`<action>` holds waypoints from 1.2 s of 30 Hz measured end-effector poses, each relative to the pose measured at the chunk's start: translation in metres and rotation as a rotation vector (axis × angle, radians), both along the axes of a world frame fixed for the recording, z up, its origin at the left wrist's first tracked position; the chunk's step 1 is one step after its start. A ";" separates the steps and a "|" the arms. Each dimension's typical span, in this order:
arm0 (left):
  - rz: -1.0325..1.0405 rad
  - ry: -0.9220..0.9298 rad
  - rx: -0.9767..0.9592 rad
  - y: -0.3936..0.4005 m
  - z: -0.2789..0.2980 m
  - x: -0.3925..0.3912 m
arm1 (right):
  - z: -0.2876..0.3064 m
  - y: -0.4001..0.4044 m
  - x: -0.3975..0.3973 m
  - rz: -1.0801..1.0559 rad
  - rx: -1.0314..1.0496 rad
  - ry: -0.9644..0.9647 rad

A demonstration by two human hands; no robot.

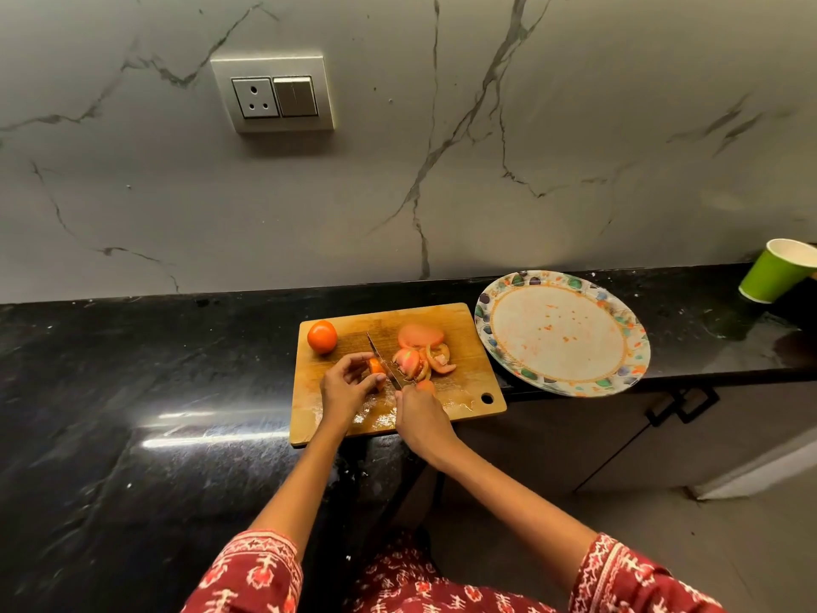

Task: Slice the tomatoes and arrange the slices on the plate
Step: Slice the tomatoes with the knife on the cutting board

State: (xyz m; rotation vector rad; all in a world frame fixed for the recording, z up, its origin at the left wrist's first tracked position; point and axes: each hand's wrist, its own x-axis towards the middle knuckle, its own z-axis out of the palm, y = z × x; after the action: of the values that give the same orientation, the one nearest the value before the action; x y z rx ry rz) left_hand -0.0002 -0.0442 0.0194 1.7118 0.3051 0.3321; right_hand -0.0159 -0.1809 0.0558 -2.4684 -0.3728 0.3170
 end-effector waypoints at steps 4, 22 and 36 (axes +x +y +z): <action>0.034 0.004 0.016 0.000 -0.003 0.001 | 0.000 0.002 -0.002 -0.012 -0.004 0.004; 0.001 0.019 0.026 -0.004 0.000 0.003 | 0.002 0.015 0.016 0.004 -0.052 -0.033; 0.027 0.008 0.069 -0.013 -0.005 0.005 | -0.007 0.008 0.015 -0.024 -0.018 0.011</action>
State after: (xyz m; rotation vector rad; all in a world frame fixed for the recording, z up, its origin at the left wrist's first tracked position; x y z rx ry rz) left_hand 0.0048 -0.0567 0.0142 1.7785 0.3260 0.3598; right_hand -0.0013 -0.1731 0.0485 -2.4855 -0.3375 0.3248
